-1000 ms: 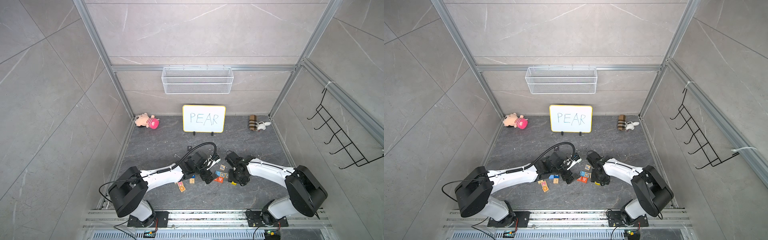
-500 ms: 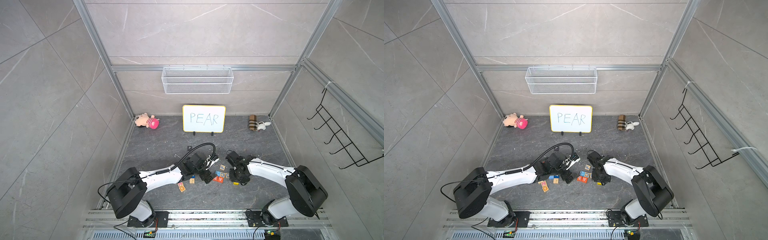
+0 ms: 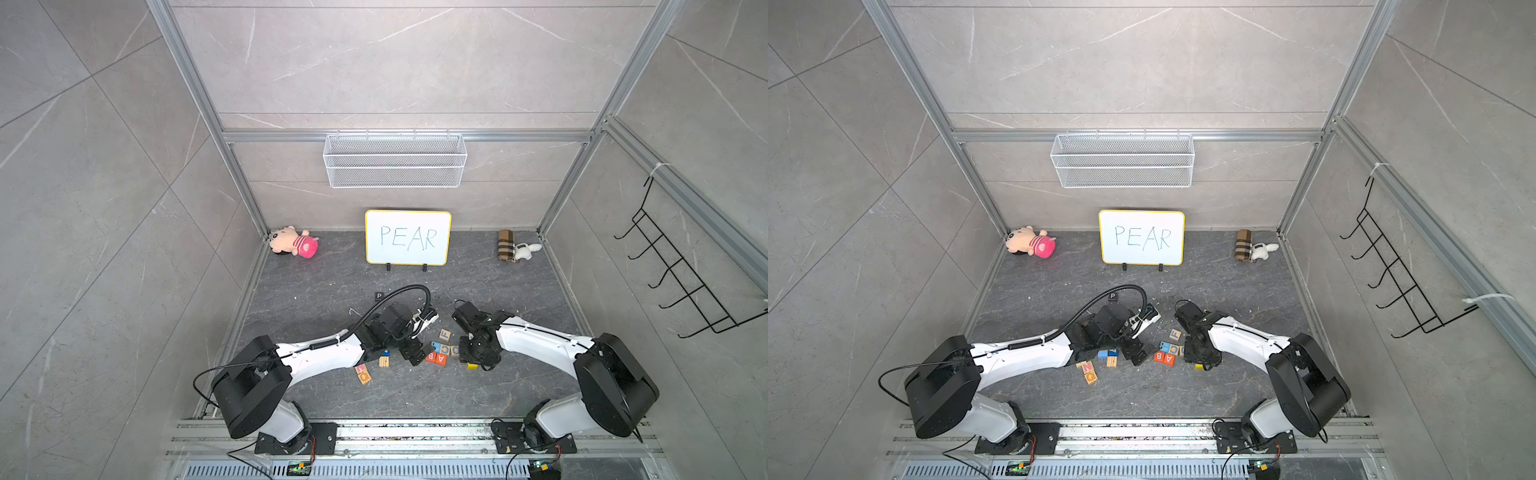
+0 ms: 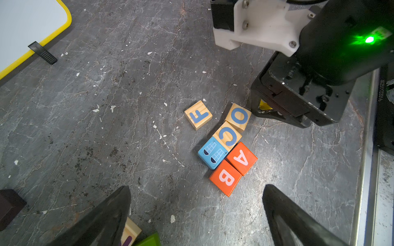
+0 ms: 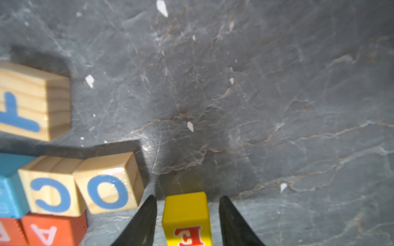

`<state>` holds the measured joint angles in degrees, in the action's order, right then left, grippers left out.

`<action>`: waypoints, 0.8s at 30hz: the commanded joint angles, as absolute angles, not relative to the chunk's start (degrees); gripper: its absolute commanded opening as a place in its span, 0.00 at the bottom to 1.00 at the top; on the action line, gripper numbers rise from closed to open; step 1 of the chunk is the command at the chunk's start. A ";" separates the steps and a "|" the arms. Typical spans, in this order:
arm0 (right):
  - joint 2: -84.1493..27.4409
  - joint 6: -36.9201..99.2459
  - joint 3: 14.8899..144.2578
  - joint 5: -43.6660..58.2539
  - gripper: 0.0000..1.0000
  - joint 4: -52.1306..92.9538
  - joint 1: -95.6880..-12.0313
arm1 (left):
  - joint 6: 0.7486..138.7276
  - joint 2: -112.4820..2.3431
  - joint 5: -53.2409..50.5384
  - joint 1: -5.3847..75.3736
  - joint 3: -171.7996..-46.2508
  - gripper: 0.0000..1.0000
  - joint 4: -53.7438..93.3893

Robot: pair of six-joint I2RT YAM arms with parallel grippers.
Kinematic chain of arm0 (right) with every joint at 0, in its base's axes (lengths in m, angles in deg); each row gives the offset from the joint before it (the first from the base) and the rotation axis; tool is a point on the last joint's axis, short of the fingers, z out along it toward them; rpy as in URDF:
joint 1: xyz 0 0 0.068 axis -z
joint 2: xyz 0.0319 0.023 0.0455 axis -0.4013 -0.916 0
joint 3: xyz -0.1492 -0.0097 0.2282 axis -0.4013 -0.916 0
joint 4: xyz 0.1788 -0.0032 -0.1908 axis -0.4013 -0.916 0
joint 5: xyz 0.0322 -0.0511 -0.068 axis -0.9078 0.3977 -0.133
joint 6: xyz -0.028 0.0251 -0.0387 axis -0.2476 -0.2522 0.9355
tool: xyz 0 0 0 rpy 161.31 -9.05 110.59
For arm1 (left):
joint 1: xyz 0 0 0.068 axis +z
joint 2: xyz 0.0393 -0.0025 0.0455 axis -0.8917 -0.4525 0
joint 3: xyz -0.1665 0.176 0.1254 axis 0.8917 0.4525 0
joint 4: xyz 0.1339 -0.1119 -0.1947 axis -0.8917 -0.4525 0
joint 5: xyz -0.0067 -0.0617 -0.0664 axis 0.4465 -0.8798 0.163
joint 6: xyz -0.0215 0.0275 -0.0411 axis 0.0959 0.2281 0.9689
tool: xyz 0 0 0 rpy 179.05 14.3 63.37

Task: Spell the uppercase word “pear” with letter blocks
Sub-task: Pick up the letter block from the center of the board.

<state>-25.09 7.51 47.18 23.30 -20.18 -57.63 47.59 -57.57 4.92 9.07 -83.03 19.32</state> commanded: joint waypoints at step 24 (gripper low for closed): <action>-19.51 10.26 49.46 23.66 0.23 -24.19 -57.23 | 45.84 -55.34 -12.73 13.26 -81.65 1.00 24.78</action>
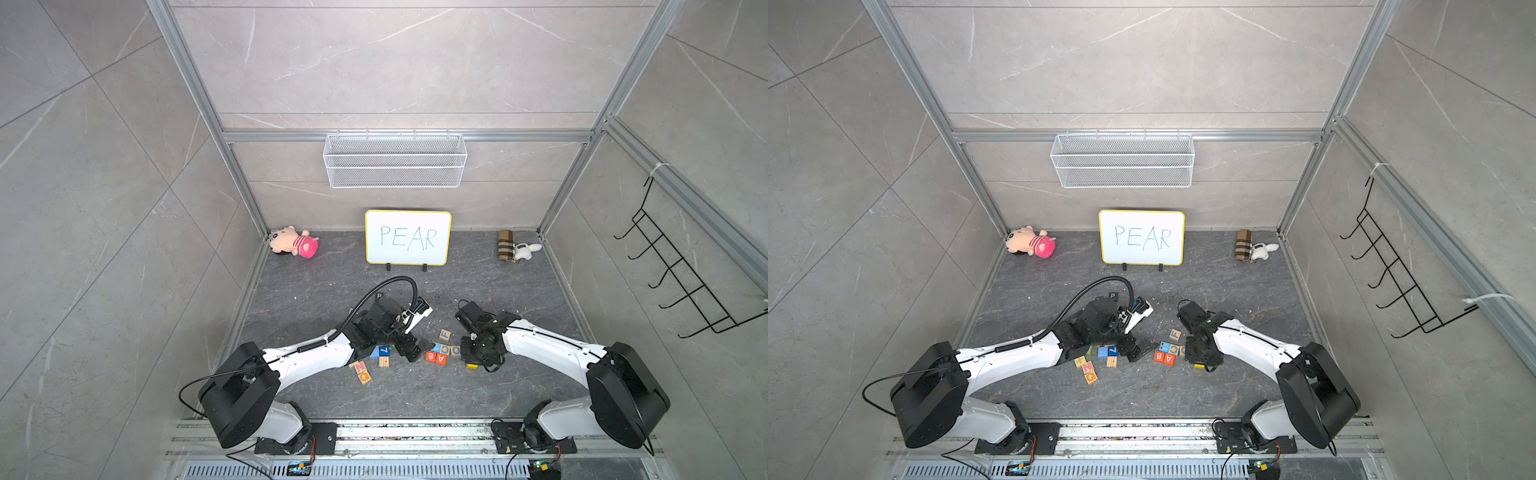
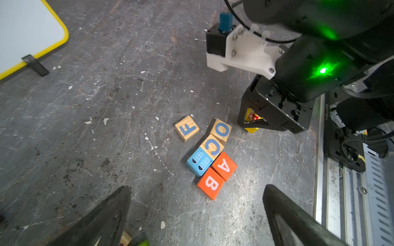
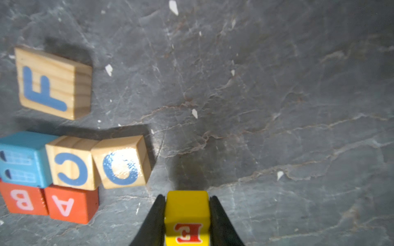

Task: Spell the uppercase word “pear” with letter blocks
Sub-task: Pick up the letter block from the center of the board, then place the letter block at the center of the board.

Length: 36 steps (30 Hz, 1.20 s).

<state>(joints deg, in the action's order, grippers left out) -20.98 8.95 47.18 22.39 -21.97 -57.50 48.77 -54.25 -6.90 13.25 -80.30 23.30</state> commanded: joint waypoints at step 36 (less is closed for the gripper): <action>-73.13 31.11 122.95 25.84 0.24 -31.00 -62.53 | 50.09 -47.99 -3.90 37.08 -80.39 1.00 24.28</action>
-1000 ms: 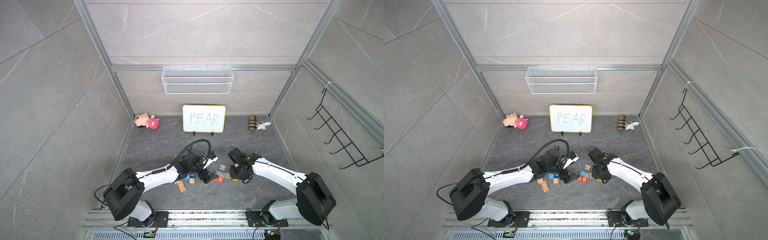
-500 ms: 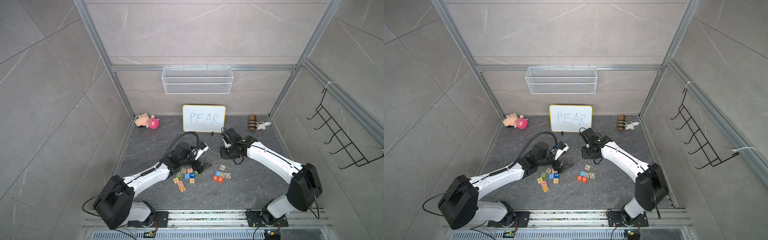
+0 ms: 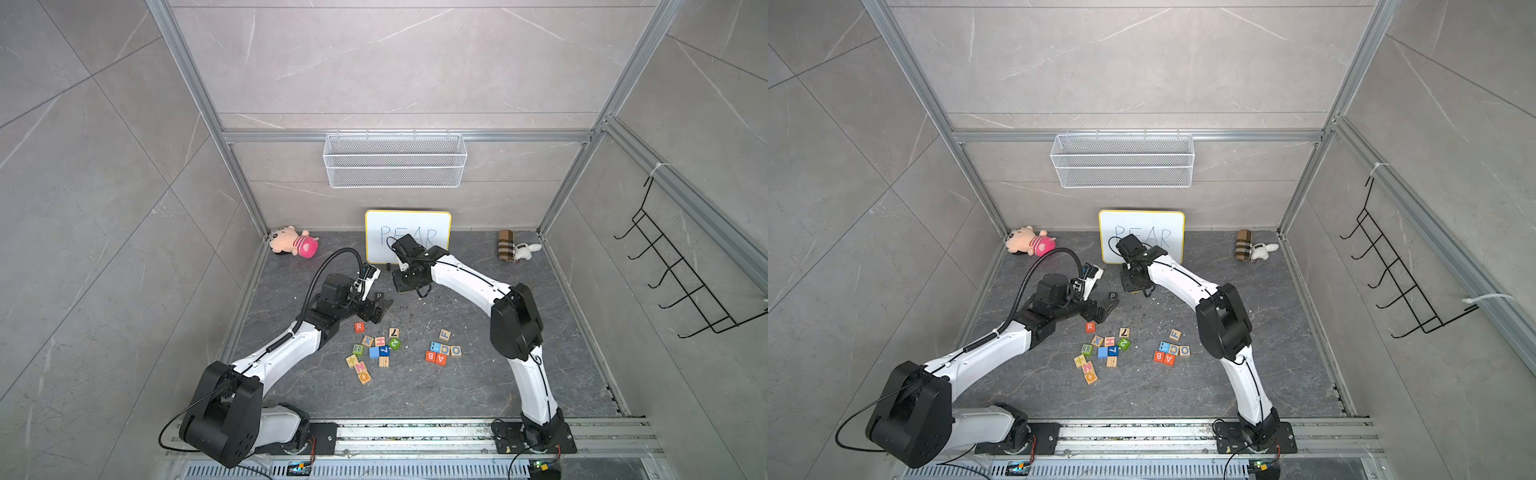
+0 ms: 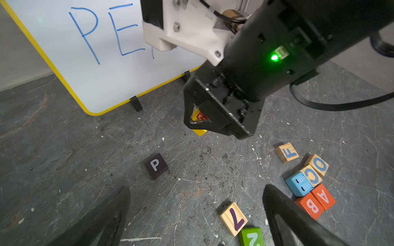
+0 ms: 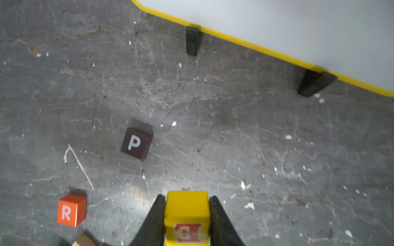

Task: Spell the uppercase word “pear” with letter blocks
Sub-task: Place the letter block at the center of the board.

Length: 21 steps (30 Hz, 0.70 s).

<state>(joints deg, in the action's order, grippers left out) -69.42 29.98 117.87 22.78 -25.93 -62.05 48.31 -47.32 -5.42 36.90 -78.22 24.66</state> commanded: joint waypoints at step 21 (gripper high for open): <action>-91.38 32.02 146.61 28.06 0.27 -43.62 -64.08 | 52.89 -44.60 -4.43 36.90 -73.91 1.00 29.66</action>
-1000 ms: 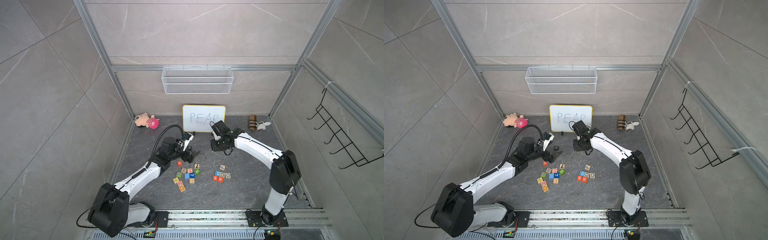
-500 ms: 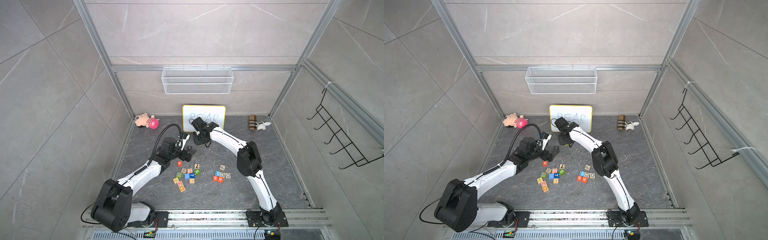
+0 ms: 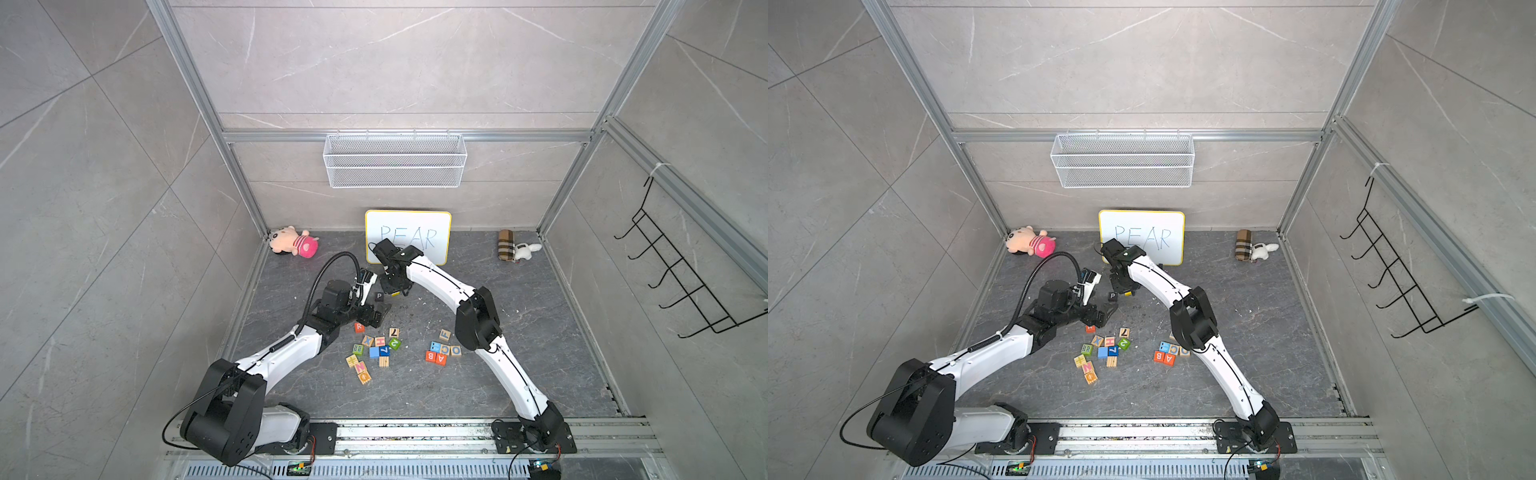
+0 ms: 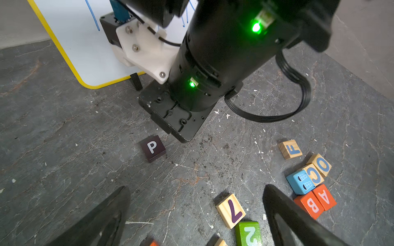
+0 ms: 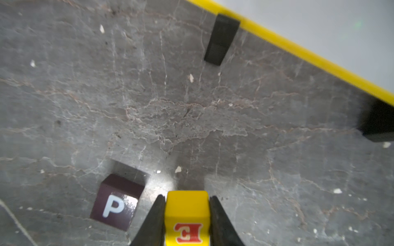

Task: Spell the uppercase word “pear” with letter blocks
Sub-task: Place the letter block at the center of the board.

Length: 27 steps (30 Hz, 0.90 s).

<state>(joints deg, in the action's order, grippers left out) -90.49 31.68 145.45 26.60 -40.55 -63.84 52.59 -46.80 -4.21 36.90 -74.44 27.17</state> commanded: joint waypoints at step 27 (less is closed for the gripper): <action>-83.87 32.64 134.92 27.47 0.80 -38.56 -64.22 | 52.37 -45.29 -5.71 36.90 -75.47 1.00 29.70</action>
<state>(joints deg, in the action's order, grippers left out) -87.34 33.15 137.27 25.80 -39.11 -63.84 52.59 -45.40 -4.35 36.90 -73.48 27.19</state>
